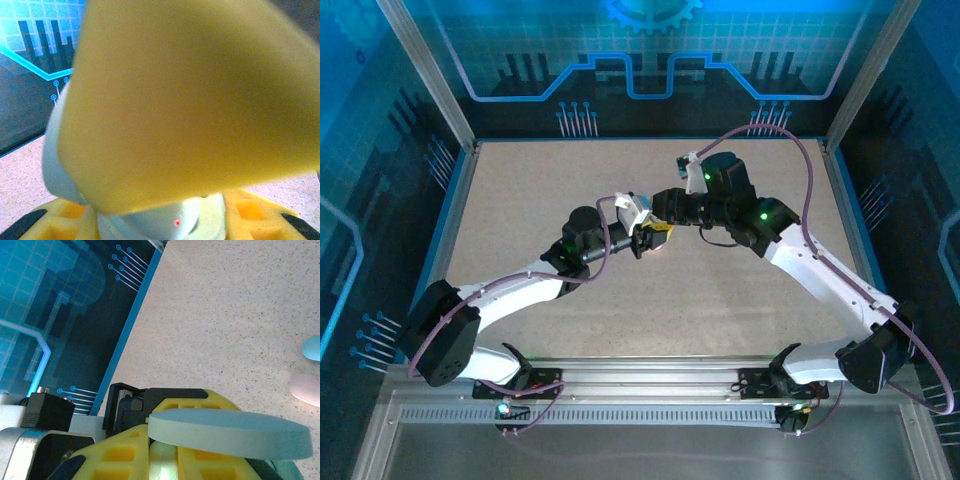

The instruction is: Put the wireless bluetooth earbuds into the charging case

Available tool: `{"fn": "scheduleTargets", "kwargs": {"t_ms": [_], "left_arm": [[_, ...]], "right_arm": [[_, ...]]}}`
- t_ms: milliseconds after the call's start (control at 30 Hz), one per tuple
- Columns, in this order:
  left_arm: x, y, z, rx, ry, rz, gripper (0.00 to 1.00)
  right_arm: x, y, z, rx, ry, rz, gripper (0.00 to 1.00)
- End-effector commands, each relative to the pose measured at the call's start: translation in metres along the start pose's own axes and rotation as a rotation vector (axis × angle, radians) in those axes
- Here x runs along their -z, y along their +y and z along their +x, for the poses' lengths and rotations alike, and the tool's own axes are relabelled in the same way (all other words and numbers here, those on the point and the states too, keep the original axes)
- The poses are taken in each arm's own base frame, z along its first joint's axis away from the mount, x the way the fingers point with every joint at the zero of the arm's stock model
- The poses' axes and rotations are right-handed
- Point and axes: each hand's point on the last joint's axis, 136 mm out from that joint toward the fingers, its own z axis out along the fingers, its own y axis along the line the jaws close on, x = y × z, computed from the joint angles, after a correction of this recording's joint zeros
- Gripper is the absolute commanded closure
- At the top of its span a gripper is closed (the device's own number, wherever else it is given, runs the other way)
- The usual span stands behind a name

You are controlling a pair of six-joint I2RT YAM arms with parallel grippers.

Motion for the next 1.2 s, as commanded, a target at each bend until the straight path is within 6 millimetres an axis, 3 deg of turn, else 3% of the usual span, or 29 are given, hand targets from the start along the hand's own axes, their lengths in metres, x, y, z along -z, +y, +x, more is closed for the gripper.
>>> {"fn": "scheduleTargets", "kwargs": {"t_ms": [0, 1167], "left_arm": [[0.004, -0.003, -0.035, -0.038, -0.133, -0.002, 0.73], [0.010, 0.000, -0.041, -0.044, -0.168, -0.034, 0.73]], "right_arm": [[0.003, -0.014, 0.005, 0.016, -0.013, 0.069, 0.81], [0.015, -0.018, 0.002, 0.093, -0.032, 0.180, 0.76]]}}
